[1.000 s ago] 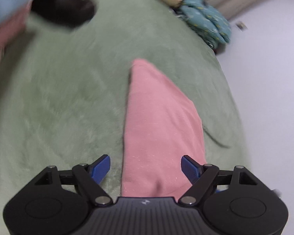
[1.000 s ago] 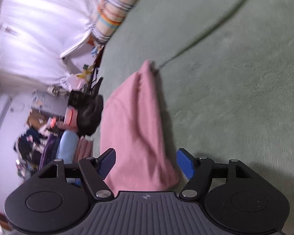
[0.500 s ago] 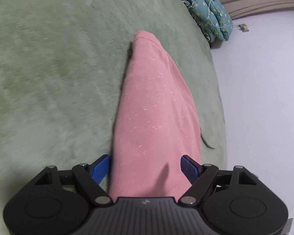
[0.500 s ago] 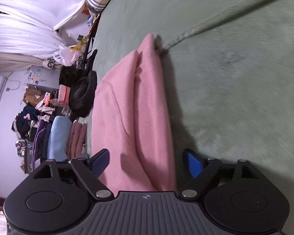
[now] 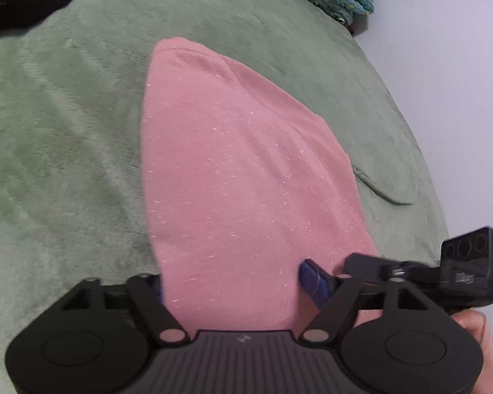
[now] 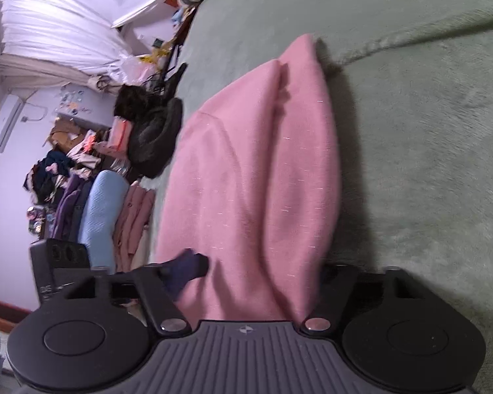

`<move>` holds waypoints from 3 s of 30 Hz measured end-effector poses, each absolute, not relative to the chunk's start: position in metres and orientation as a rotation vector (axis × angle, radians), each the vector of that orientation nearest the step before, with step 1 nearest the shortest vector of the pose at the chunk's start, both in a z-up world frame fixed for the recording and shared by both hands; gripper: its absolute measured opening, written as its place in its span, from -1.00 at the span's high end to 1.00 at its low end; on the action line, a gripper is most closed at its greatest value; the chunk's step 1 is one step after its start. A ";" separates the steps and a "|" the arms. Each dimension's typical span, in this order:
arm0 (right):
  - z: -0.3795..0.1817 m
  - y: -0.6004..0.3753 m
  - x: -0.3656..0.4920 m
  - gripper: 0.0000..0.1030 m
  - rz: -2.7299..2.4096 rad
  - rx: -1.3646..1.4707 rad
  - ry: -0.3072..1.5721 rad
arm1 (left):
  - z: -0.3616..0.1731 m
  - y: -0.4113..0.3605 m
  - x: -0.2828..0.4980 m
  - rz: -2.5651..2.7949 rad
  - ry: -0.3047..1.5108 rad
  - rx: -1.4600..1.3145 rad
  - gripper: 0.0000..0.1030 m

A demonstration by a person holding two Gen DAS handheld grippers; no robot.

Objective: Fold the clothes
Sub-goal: 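Grasp the folded pink sweater end with both grippers and lift it, then carry the pink sweater with both grippers toward the folded clothes stack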

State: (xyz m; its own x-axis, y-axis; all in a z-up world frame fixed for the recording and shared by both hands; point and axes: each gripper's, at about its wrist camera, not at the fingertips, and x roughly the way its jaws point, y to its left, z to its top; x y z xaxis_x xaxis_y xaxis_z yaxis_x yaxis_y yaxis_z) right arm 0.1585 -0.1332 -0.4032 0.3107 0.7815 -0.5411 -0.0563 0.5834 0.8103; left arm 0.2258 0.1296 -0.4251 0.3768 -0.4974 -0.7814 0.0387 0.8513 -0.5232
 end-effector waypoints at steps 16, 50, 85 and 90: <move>-0.296 -0.105 0.146 0.53 0.680 0.612 1.046 | -0.344 0.139 0.218 -0.381 1.130 -0.478 0.52; -0.195 0.325 0.148 0.49 1.061 0.641 0.944 | -0.227 0.571 0.074 0.045 0.792 -0.787 0.34; -0.238 0.286 0.310 -0.06 0.915 1.076 1.206 | -0.167 0.545 0.057 0.084 0.743 -0.639 0.06; -0.247 0.293 0.313 -0.05 0.896 1.082 1.230 | -0.181 0.536 0.099 0.107 0.805 -0.578 0.05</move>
State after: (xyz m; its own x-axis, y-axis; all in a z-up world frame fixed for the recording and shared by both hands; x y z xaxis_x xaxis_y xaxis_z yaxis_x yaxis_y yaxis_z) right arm 0.3133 0.2927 -0.2469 0.1413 0.9523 -0.2704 0.0344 0.2683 0.9627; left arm 0.0986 0.5358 -0.1808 0.6968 -0.1240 -0.7065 -0.3038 0.8412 -0.4473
